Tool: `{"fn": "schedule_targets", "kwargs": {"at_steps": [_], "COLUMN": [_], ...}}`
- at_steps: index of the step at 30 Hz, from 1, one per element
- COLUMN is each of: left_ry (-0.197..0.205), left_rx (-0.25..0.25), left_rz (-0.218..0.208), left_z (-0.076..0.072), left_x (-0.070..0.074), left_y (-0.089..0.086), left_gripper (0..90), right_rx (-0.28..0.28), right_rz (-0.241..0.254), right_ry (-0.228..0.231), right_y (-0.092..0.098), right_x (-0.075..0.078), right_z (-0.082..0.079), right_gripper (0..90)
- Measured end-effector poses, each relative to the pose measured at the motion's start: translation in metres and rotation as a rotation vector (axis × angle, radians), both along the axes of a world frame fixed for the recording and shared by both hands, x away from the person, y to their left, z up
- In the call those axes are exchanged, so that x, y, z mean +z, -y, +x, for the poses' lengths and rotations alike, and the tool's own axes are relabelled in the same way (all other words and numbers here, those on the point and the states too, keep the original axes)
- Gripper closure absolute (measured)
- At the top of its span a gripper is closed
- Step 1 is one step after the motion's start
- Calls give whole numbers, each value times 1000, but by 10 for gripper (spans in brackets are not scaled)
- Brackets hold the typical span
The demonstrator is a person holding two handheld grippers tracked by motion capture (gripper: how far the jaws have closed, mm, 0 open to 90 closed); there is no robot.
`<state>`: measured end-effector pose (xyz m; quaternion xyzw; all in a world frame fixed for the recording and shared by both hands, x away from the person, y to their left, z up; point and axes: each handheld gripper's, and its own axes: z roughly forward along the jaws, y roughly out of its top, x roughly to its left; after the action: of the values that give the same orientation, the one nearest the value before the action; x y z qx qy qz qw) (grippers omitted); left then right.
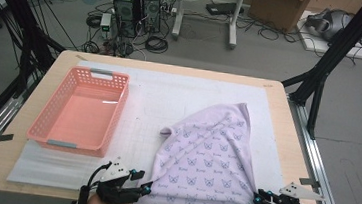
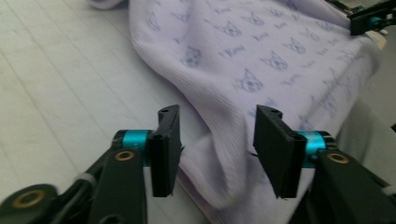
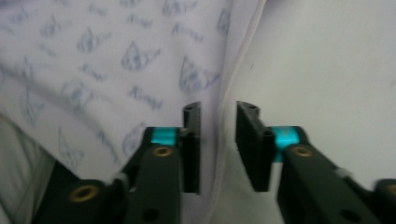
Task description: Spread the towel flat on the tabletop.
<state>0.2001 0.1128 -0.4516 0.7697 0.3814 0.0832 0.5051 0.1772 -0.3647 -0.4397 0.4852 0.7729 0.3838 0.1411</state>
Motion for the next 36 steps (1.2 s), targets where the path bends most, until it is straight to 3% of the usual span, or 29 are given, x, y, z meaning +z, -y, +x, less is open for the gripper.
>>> {"fn": "schedule_targets", "kwargs": {"at_steps": [4, 5, 6, 7, 8, 9, 10, 12, 15, 18, 25, 28, 31, 32, 33, 34, 36], "left_ry": [2, 17, 17, 14, 14, -3, -3, -6, 5, -13, -47, -94, -76, -69, -62, -42, -6], "left_rx": [15, 14, 14, 10, 10, 10, 10, 35, 54, 86, 145, 153, 140, 131, 134, 136, 163], "left_rz": [-30, -22, -22, -18, -18, -17, -17, -25, -8, 41, 28, 56, 93, 117, 142, 194, 239], "left_z": [17, 32, 32, 46, 46, 62, 62, 82, 93, 112, 128, 134, 140, 142, 144, 145, 147], "left_x": [5, 8, 8, 9, 9, 9, 9, 13, 15, 12, 0, -2, 2, 3, 3, 3, 7], "left_y": [-3, -1, -1, 1, 1, 2, 2, 4, 6, 12, 23, 29, 39, 44, 50, 55, 58], "left_gripper": [518, 541, 576, 612, 634, 653, 655, 655, 654, 592, 548, 535, 544, 602, 602, 737, 848], "right_rx": [-18, -18, -14, -11, -6, 1, 6, 2, -5, -21, 10, 15, 17, 10, 10, 30, 34], "right_rz": [35, 35, 34, 35, 35, 35, 30, 42, 43, 49, 45, 20, -3, -33, -33, -19, -16], "right_ry": [59, 65, 69, 70, 75, 79, 80, 87, 84, 68, 53, 43, 33, 44, 44, 22, 10], "right_y": [0, -1, -2, -3, -4, -5, -6, -6, -4, -2, -13, -18, -22, -21, -21, -16, -12], "right_x": [6, 6, 6, 6, 6, 6, 6, 8, 8, 3, -1, -6, -10, -9, -9, -8, -7], "right_z": [6, 8, 10, 12, 13, 15, 17, 22, 28, 49, 68, 77, 81, 82, 82, 81, 76], "right_gripper": [640, 640, 635, 629, 627, 627, 625, 623, 623, 617, 562, 547, 609, 751, 751, 865, 870]}}
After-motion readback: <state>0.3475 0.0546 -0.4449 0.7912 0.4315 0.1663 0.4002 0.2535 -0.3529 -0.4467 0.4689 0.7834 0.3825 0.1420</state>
